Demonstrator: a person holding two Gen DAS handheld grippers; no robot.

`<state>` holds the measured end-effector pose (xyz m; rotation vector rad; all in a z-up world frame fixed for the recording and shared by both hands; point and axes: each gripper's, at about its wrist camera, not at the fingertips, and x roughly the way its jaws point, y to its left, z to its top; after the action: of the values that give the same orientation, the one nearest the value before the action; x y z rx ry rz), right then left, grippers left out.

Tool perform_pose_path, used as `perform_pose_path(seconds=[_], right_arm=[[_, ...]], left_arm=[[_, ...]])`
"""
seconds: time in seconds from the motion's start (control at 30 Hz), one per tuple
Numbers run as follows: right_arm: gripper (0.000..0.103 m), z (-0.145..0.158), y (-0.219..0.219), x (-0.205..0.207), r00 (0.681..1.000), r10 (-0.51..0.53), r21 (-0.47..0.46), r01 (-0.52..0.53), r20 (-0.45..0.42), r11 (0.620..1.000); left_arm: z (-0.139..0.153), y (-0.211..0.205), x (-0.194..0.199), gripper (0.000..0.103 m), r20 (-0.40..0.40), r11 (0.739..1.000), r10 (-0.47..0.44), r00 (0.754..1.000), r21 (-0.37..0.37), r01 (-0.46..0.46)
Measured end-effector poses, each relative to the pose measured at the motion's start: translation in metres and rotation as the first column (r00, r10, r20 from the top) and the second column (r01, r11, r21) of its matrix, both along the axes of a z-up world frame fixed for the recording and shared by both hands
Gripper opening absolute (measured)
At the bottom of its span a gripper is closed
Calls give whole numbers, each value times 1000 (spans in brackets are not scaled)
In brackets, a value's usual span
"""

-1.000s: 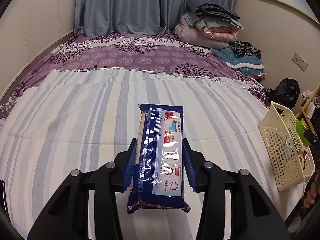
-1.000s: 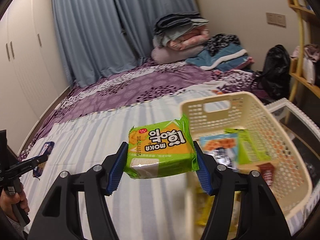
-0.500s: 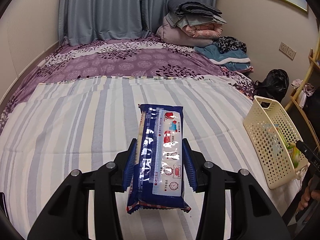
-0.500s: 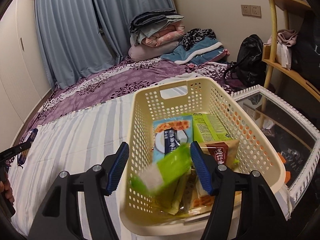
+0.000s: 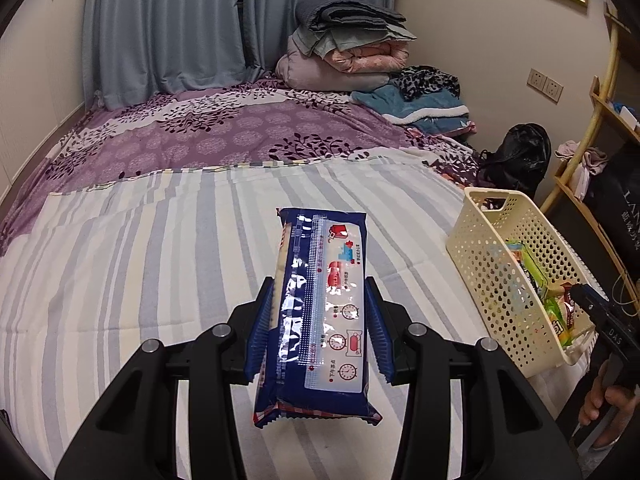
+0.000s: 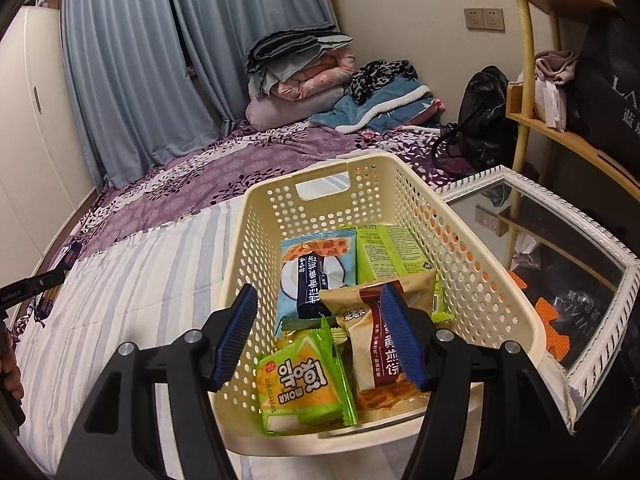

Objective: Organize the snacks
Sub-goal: 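Open the right tool to drop the green pack into the basket, then lower the blue biscuit pack into the basket and open the left tool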

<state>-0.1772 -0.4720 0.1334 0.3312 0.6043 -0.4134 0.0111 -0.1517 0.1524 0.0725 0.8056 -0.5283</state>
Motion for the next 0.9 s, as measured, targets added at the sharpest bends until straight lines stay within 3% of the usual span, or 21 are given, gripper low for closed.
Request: perform_pose_path(seconds=[0.3, 0.4, 0.9], right_arm=[[65, 0, -4, -9, 1000, -10, -14, 10, 23, 1000], [70, -2, -4, -10, 1000, -6, -20, 6, 25, 1000], [78, -12, -9, -19, 1000, -10, -10, 11, 25, 1000]], left_arm=[[19, -65, -8, 45, 16, 991, -132, 991, -17, 132], [22, -89, -13, 45, 22, 984, -180, 983, -12, 180], [30, -206, -40, 45, 6, 918, -396, 918, -34, 396]])
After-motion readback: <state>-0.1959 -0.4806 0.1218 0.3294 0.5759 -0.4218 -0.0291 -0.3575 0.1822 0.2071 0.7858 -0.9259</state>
